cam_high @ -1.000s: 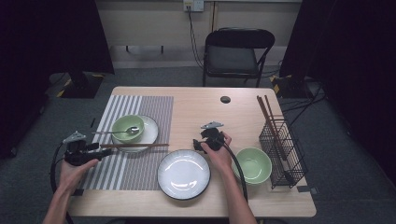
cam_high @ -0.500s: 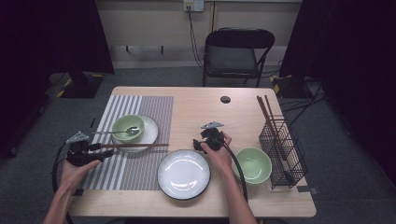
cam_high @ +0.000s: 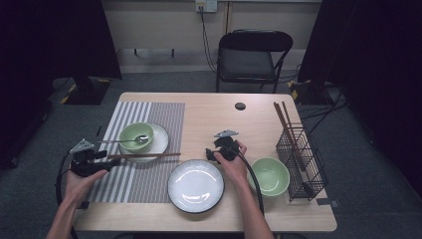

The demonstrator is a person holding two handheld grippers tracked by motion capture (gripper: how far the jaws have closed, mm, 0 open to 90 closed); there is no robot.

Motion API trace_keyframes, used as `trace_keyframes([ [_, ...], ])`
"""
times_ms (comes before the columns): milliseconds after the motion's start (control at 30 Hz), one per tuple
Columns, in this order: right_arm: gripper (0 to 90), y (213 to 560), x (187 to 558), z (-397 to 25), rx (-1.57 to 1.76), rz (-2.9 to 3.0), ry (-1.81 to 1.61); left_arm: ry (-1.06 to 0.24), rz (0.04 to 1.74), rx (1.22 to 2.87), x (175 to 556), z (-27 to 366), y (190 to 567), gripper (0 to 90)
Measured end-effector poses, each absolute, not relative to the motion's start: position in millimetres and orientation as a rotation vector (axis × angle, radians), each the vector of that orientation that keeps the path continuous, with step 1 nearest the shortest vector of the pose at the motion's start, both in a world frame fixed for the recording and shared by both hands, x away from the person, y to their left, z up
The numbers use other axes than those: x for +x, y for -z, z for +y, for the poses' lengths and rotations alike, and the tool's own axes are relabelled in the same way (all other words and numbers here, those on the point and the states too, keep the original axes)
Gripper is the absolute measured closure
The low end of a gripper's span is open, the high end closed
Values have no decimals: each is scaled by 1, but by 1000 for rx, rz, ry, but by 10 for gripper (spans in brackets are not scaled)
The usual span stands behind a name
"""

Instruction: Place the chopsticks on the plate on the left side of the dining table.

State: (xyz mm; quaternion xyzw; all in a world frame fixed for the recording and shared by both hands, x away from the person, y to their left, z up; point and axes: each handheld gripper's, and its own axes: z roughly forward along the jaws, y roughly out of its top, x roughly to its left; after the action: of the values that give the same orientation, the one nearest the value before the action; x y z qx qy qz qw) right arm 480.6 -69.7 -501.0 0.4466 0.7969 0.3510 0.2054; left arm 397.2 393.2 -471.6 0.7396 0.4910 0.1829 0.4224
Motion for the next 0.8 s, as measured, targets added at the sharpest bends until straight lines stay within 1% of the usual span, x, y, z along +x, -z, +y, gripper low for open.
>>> trace_keyframes([
  [133, 206, 501, 481, -70, 1246, 2221, -978, -476, 1216, 1815, 392, 396, 465, 289],
  [200, 206, 501, 481, -70, 1244, 2222, -978, -474, 1199, 1801, 389, 395, 462, 320],
  [267, 206, 501, 481, -70, 1243, 2222, -977, -467, 1182, 1791, 388, 394, 460, 376],
  [400, 206, 501, 481, -70, 1243, 2222, -978, -425, 1159, 1797, 387, 389, 458, 384],
  [600, 206, 501, 481, -70, 1244, 2222, -977, -402, 1132, 1829, 386, 377, 458, 383],
  [800, 206, 501, 481, -70, 1244, 2221, -979, -392, 1159, 1864, 384, 365, 458, 372],
])
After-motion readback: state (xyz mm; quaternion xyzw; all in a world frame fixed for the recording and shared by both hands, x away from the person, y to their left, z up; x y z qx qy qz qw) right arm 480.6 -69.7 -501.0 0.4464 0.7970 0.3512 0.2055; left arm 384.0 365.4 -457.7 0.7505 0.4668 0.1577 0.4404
